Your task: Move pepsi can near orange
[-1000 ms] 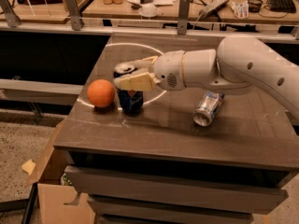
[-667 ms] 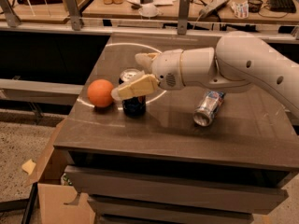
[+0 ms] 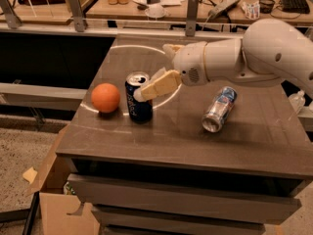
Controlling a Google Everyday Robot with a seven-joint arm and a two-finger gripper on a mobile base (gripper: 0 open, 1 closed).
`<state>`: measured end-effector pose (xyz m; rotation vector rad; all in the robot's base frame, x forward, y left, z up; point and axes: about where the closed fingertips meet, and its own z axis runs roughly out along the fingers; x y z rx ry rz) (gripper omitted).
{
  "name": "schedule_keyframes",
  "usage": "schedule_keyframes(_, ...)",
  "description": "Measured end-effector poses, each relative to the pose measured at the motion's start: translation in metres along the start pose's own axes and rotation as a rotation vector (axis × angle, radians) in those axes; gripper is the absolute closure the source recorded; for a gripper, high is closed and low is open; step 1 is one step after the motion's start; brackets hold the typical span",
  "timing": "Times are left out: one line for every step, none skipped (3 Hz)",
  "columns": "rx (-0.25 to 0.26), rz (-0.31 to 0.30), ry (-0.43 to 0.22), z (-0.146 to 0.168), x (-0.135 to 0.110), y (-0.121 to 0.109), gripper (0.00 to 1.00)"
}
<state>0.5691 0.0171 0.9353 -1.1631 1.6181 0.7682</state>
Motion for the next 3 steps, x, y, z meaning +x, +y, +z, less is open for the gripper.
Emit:
schedule_keyframes(0.15,-0.053,0.119,-0.068,0.01,-0.043,0.0)
schedule_keyframes(0.318,-0.088,0.269,-0.129,0.024,-0.082,0.0)
schedule_keyframes(0.37,-0.103,0.337,-0.151,0.04,-0.095,0.0)
